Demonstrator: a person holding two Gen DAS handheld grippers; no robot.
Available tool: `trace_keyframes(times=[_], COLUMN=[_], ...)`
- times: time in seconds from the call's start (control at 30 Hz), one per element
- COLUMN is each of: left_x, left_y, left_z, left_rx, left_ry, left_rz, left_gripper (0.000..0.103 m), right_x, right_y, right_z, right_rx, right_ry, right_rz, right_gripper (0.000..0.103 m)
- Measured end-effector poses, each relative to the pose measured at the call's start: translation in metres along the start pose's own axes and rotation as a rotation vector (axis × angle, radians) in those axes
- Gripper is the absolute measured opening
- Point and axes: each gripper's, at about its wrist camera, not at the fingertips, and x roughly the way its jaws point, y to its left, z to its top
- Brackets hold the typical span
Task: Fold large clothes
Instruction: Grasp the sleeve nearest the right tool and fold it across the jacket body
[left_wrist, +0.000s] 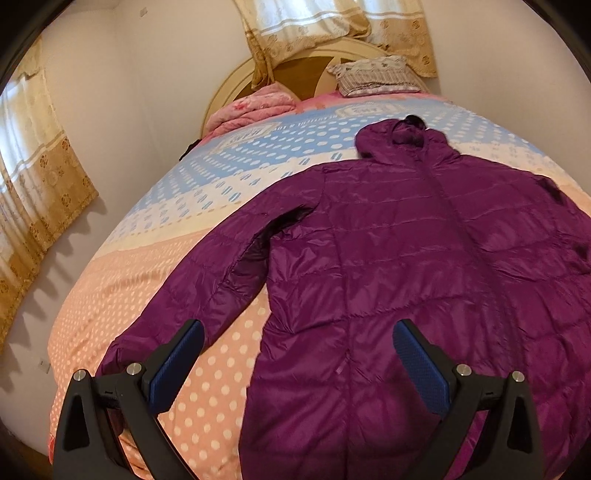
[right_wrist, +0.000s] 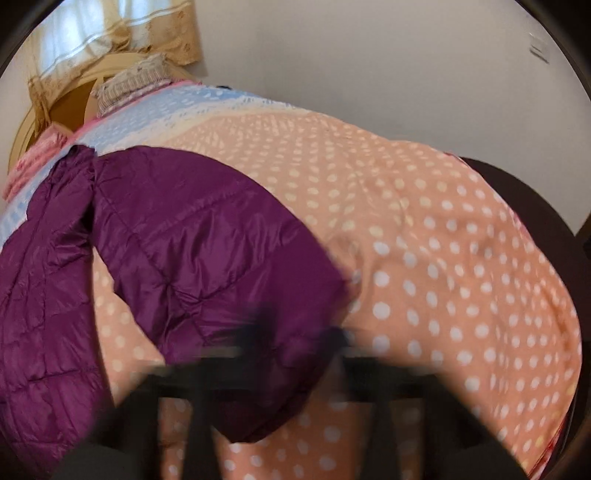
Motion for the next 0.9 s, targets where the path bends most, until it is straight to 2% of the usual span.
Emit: trace_keyframes(times=[0.3,0.47,0.67,0.9], left_x=[0.028,0.043,0.061,0.074], left_y=[0.025,0.042,0.058,0.063], left_z=[0.026,0.042,0.063,0.071], left_rx=[-0.02,-0.039,-0.065,-0.078], left_ry=[-0.005,-0.01,-0.01,-0.011], left_rz=[0.062,0.106,0.123,0.118], left_gripper=[0.102,0.102,0.102,0.102], right_x=[-0.01,-0.031,-0.064,-0.081], right_y=[-0.002,0.021,0.081,0.198], right_z=[0.049,0.087,0.12,0.126], right_rx=[-0.016,-0.05,-0.146,-0.334], right_ry=[-0.097,-0.191,-0.309,-0.38], right_rz=[-0.01,-0.008,0.043,0.149], right_gripper=[0.008,0.007,0.007,0.007])
